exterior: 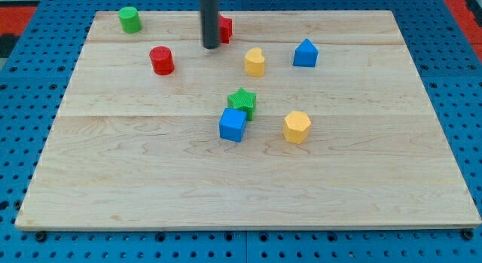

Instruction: Place red circle diagonally to the red star

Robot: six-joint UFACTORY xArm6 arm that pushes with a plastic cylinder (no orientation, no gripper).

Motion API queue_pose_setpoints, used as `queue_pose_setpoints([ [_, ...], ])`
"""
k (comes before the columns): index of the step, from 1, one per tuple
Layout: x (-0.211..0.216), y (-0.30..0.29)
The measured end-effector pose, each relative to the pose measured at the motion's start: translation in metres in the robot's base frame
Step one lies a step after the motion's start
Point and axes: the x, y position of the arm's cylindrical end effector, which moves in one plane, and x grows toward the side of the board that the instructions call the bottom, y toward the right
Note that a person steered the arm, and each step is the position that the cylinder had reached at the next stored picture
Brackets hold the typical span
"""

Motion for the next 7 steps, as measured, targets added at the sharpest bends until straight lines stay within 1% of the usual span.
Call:
queue_pose_setpoints([
  [1,-0.025,0.031],
  [2,-0.024,0.061],
  [3,0.029,-0.042],
  [4,-0.017,-0.115],
  [5,0.045,-0.174],
  [6,0.108,-0.136],
  [7,0.074,-0.104],
])
